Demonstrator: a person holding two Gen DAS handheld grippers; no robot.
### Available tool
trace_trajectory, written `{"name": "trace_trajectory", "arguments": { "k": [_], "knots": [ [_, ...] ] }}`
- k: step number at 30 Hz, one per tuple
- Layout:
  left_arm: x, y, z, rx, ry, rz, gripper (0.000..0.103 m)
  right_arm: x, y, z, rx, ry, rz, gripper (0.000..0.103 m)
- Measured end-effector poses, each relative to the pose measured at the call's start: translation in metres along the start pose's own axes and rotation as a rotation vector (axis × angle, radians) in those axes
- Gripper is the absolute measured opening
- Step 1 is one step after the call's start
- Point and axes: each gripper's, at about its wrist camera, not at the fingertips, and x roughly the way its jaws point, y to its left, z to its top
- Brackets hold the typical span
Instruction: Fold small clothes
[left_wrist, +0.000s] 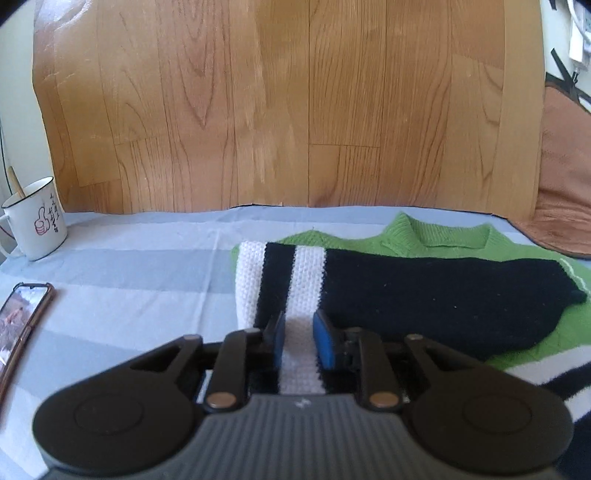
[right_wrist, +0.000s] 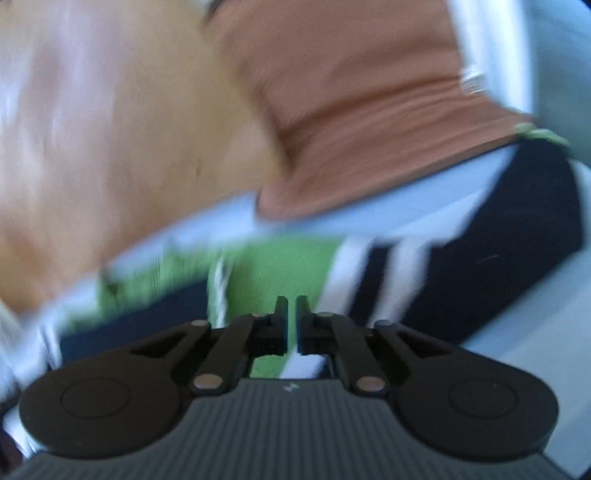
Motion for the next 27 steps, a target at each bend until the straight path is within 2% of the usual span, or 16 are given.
{"name": "trace_trajectory", "arguments": {
  "k": [1, 3, 6, 10, 14, 17, 23, 24, 25, 26, 27],
  "knots": [
    [0.001, 0.002, 0.001, -0.012, 0.000, -0.008, 0.020, -0.016, -0.016, 0.008, 0.037, -0.060, 0.000, 0.010],
    [0.004, 0.005, 0.001, -0.032, 0.003, -0.017, 0.022, -0.044, -0.051, 0.026, 0.092, -0.151, -0.065, 0.015],
    [0.000, 0.004, 0.000, -0.031, -0.011, -0.021, 0.024, -0.068, -0.096, 0.047, 0.142, -0.191, -0.195, 0.022],
    [-0.008, -0.007, -0.004, 0.024, -0.060, -0.020, 0.028, -0.066, -0.121, 0.061, 0.091, -0.160, -0.297, 0.043],
    [-0.012, -0.019, -0.006, 0.095, -0.090, -0.029, 0.030, -0.039, -0.128, 0.076, 0.091, -0.105, -0.331, 0.045],
    [-0.011, -0.027, -0.008, 0.145, -0.092, -0.018, 0.034, -0.010, -0.123, 0.089, 0.082, -0.062, -0.347, 0.054],
    [-0.011, -0.031, -0.009, 0.177, -0.100, -0.009, 0.039, 0.057, -0.119, 0.106, 0.063, 0.016, -0.458, 0.054],
    [-0.012, -0.031, -0.009, 0.180, -0.102, -0.009, 0.040, 0.063, -0.119, 0.105, 0.040, 0.007, -0.470, 0.054],
    [-0.012, -0.032, -0.010, 0.182, -0.104, -0.009, 0.040, 0.066, -0.118, 0.104, -0.006, -0.009, -0.487, 0.045],
    [-0.012, -0.031, -0.010, 0.182, -0.106, -0.010, 0.041, 0.068, -0.115, 0.102, -0.047, -0.016, -0.516, 0.019],
    [-0.012, -0.031, -0.009, 0.180, -0.107, -0.012, 0.042, 0.068, -0.115, 0.100, -0.077, -0.021, -0.535, 0.013]
  ]
}}
